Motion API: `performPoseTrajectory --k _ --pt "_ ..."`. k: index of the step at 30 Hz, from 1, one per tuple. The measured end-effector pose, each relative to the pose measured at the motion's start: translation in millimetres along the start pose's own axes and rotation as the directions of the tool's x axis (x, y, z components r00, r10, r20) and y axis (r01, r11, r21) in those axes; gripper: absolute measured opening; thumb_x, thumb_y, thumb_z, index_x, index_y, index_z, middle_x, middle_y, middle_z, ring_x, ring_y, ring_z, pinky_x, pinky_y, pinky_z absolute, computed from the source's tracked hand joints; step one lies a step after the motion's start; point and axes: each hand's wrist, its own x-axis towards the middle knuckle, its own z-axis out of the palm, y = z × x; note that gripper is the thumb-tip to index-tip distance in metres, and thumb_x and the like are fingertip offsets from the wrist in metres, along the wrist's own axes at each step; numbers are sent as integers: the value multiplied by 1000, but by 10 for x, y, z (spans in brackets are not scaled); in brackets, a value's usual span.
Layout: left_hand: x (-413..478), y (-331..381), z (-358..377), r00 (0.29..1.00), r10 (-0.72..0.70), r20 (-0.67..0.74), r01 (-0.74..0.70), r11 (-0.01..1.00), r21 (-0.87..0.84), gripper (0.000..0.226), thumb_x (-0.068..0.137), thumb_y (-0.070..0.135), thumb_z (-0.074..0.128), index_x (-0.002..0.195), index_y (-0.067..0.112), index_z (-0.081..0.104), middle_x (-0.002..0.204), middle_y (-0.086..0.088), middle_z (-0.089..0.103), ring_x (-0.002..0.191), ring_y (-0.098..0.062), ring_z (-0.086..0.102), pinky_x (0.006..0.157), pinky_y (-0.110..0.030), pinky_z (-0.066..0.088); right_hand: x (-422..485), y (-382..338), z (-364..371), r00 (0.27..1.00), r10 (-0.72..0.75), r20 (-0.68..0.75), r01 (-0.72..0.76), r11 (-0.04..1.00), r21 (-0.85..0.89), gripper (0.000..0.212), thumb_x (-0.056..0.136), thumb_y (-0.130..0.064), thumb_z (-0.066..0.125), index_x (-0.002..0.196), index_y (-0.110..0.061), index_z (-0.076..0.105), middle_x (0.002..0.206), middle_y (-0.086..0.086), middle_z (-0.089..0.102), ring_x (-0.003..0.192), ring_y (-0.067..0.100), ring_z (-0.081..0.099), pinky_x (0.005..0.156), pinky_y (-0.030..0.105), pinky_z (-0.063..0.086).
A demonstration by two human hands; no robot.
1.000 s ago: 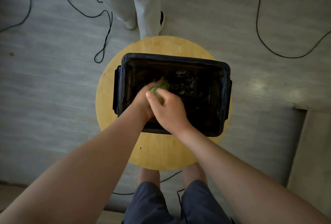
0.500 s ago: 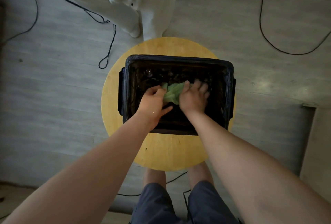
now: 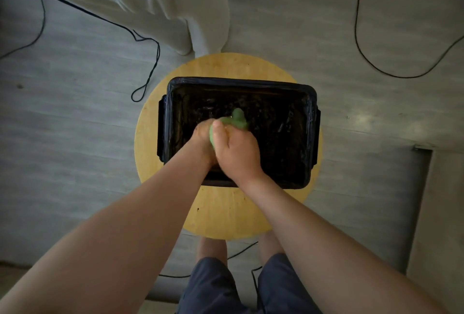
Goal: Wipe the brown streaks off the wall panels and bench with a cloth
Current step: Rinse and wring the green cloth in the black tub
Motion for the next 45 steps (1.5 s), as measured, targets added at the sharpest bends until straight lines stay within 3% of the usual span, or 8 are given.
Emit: performPoseTrajectory --k 2,6,11,21,30,36,39,45 --pt "-75 25 35 998 64 2 -63 965 254 30 109 20 37 126 11 60 108 0 57 103 -15 61 80 -23 47 89 247 54 997 -38 -66 25 982 -187 53 109 -32 37 68 -14 65 57 2 59 49 22 58 45 27 39" --pt "-76 -111 7 990 2 141 27 978 -207 24 101 -2 47 107 -4 70 102 -15 74 105 -34 69 88 -36 58 292 797 8 993 3 -117 -61 865 -499 53 111 -39 33 83 -11 68 76 11 67 60 30 66 45 29 40" --pt "-77 -173 -37 999 -37 -28 33 990 -139 18 101 27 55 114 24 67 115 -4 72 112 -26 66 96 -50 56 380 822 75 752 658 -37 -645 724 -246 55 109 -48 27 154 -16 28 157 20 27 139 41 34 109 51 37" --pt "264 -202 -111 993 -111 28 113 991 -66 32 112 20 35 105 6 63 80 0 57 73 -16 56 56 -24 53 -87 -133 -157 985 88 152 -109 984 140 45 107 -40 50 62 -37 45 55 -11 51 55 5 53 53 21 37" --pt "-4 -145 -29 999 -30 26 33 994 -102 23 100 -6 48 111 -9 68 102 -20 72 91 -29 72 86 -39 60 272 758 56 992 -16 -122 -49 856 -515 55 110 -42 31 83 -9 66 74 11 67 57 29 65 43 29 41" --pt "-25 -282 -75 994 -89 -69 77 984 -158 30 103 28 51 130 19 59 120 -9 69 111 -31 66 96 -56 56 322 612 97 722 684 102 -629 711 -315 59 111 -47 21 158 -12 24 164 20 17 148 40 22 120 51 24" --pt "10 -253 -38 984 -164 -66 141 954 -263 32 105 36 51 128 17 62 117 -14 71 105 -33 69 88 -51 59 220 281 73 674 647 356 -594 762 -258 47 113 -32 24 149 -7 43 150 24 45 135 40 47 109 44 42" --pt "88 -115 -125 988 -156 24 157 983 -93 43 110 9 33 68 13 43 56 -1 47 54 -17 44 46 -22 41 -156 -161 -79 956 207 208 -224 973 62 45 107 -51 40 101 -19 71 83 -4 70 79 11 66 68 28 53"
